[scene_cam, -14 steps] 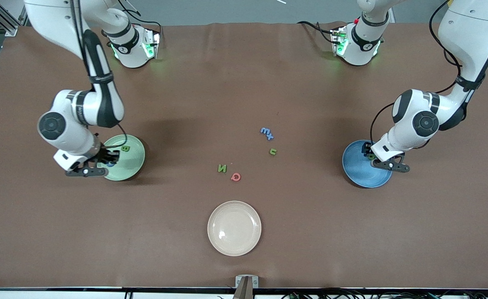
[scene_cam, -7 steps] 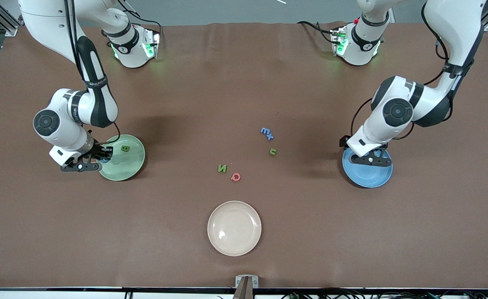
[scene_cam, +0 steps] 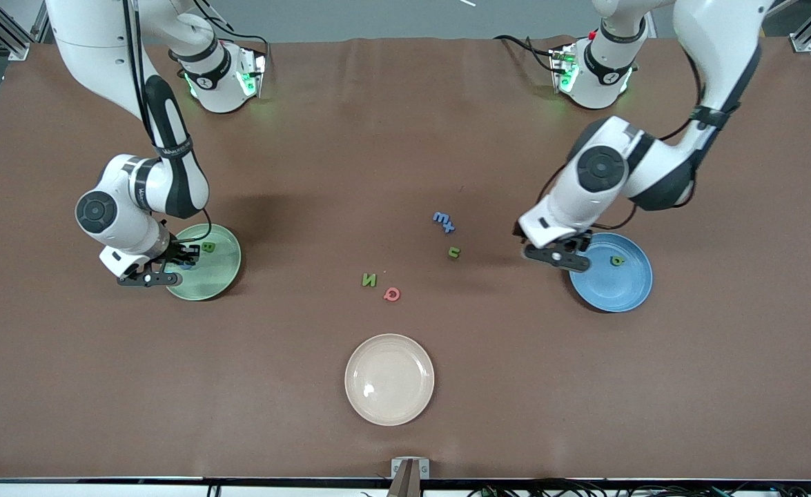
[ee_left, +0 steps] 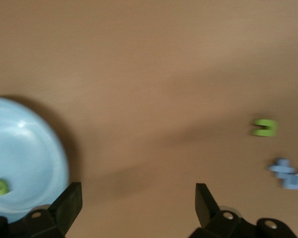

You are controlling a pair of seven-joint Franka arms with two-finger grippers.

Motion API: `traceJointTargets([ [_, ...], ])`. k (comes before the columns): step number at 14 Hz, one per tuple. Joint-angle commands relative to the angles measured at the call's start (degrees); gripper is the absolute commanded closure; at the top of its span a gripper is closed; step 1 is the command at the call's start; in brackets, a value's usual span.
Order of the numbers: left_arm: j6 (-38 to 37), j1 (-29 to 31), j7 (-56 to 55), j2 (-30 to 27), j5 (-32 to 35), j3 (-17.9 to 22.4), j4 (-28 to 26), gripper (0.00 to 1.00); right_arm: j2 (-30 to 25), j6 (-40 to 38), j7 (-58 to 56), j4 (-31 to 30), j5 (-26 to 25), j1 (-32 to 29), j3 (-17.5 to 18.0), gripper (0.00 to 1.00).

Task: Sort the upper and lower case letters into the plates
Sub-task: 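Place the blue c on the green plate while the left gripper releases b, then reach the green N with the right gripper while the left gripper grasps u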

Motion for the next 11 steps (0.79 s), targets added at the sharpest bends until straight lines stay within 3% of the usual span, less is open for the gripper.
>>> traceJointTargets([
  [1, -1.41, -4.67, -1.27, 6.25, -0.33, -0.05, 6.78, 0.00, 0.26, 0.76, -0.85, -0.51, 1.30, -1.39, 0.44, 0.95],
  [2, -1.49, -6.61, -3.28, 8.53, 0.02, 0.04, 8.71, 0.01, 0.27, 0.67, -0.85, -0.51, 1.30, -1.39, 0.52, 0.87],
  [3, -1.41, -8.37, -5.22, 10.82, 0.29, 0.30, 10.21, 0.01, 0.35, 0.58, -0.85, -0.43, 1.30, -1.39, 0.52, 0.67],
  [4, -1.32, -10.21, -6.19, 13.10, 0.90, 0.65, 11.97, 0.01, 0.27, 0.58, -0.85, -0.34, 1.30, -1.39, 0.61, 0.18],
  [5, -1.32, -11.71, -7.07, 14.61, 2.12, 1.87, 13.38, 0.01, 0.18, 0.24, -0.85, 0.01, 1.30, -1.30, 0.61, 0.00],
  [9, -0.88, -19.53, -11.39, 18.39, 3.45, 8.10, 17.78, 0.02, -1.40, -4.58, -0.24, 3.16, 1.65, -0.68, 0.61, 0.00],
  [11, -0.09, -21.65, -12.17, 19.19, 2.93, 10.05, 17.96, 0.05, -1.58, -10.11, 0.55, 6.33, 6.63, 0.10, 0.61, 0.00],
])
